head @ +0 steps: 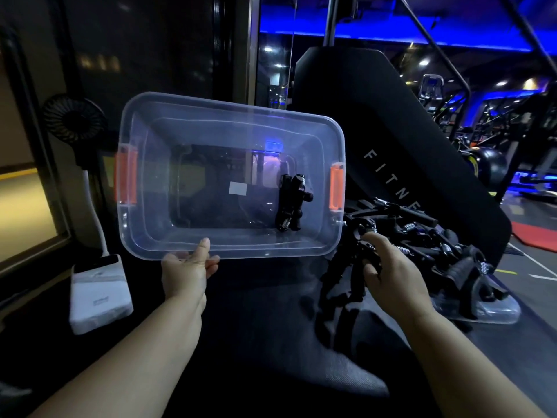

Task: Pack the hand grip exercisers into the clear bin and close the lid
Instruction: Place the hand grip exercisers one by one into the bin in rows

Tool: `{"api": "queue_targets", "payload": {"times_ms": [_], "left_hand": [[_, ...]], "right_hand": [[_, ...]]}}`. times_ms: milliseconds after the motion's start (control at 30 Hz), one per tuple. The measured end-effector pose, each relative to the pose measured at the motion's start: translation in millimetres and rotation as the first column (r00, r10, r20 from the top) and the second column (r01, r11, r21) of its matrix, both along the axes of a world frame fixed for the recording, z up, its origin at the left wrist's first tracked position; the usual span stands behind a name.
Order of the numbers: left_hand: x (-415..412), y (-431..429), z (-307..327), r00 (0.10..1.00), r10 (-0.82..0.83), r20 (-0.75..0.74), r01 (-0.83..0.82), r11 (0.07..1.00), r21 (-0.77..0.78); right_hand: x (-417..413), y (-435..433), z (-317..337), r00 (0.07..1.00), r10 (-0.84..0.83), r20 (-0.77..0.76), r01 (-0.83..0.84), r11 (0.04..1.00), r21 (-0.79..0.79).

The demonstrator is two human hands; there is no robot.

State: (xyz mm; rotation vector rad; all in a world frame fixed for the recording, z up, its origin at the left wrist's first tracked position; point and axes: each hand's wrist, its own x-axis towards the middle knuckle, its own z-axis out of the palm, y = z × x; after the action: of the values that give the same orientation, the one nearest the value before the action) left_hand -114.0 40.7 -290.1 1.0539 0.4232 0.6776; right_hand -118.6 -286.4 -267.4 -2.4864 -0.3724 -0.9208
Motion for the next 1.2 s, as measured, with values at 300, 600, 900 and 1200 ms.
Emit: {"api": "queue_targets", "payload": {"times_ms": [300,600,900,1200], "left_hand": [[0,0,-1,1.0,-0.003,0.001,0.003,1.0,0.002],[4,3,-5,1.0,-0.019,0.015,0.019,1.0,-0.021],[4,4,-5,0.999,-0.023,0.025,0.024,0.999,-0.045],[5,3,-5,0.997,-0.035,0.066,0.04,0.996,-0.08]], "right_hand": [[-1,2,9,0.998,0.046,-0.035,-0.038,0.981,0.192],[-6,19,39,0.988,0.062,0.141,-0.107,0.934,0.34],[35,79,70,0.991,0.129,0.047,-0.137,0.934,0.331],[70,111,70,0.995,0.03,-0.099,-0.01,0.98,0.201]]}}
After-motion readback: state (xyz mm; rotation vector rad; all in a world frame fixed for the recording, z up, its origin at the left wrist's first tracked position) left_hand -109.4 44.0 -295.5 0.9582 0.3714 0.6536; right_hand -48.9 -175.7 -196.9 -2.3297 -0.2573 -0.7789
